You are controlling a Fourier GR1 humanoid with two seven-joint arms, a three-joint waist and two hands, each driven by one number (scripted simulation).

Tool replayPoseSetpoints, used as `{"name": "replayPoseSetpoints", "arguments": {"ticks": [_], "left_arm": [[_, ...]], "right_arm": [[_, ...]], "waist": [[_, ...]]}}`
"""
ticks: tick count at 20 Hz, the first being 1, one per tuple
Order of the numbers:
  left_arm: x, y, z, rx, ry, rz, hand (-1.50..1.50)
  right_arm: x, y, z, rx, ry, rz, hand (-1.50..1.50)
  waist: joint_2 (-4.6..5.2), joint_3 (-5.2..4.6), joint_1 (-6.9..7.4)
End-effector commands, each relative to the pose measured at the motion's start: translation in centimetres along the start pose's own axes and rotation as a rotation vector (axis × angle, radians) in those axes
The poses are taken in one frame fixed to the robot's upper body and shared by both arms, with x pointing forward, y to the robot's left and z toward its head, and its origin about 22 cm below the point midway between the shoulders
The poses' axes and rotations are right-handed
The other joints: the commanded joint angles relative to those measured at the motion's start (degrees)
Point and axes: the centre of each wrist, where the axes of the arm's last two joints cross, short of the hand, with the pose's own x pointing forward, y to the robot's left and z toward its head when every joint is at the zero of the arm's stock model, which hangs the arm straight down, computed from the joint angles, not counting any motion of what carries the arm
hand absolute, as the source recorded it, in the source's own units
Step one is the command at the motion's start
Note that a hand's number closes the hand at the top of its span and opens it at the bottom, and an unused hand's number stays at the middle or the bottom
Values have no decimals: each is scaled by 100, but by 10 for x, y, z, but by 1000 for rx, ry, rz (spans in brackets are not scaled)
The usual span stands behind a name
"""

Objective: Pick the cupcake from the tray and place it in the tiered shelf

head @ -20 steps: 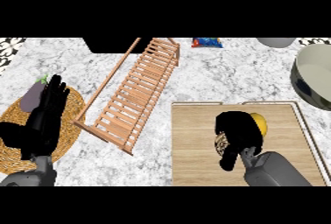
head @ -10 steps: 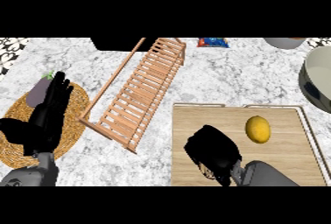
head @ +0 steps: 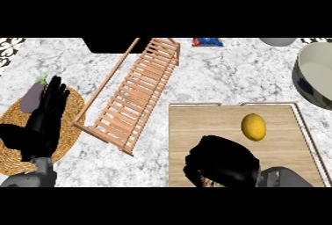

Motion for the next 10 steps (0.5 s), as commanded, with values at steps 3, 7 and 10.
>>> {"name": "replayPoseSetpoints", "arguments": {"ticks": [3, 7, 10], "left_arm": [[14, 9, -11, 15, 0, 17, 0], [-2, 9, 4, 20, 3, -2, 0], [25, 5, 0, -15, 3, 1, 0]], "right_arm": [[15, -46, 38, -196, -93, -216, 150], [29, -78, 65, -364, -6, -244, 150], [30, -114, 62, -448, 33, -250, 150]], "waist": [[-10, -2, -134], [-16, -5, -104], [-12, -2, -7]]}}
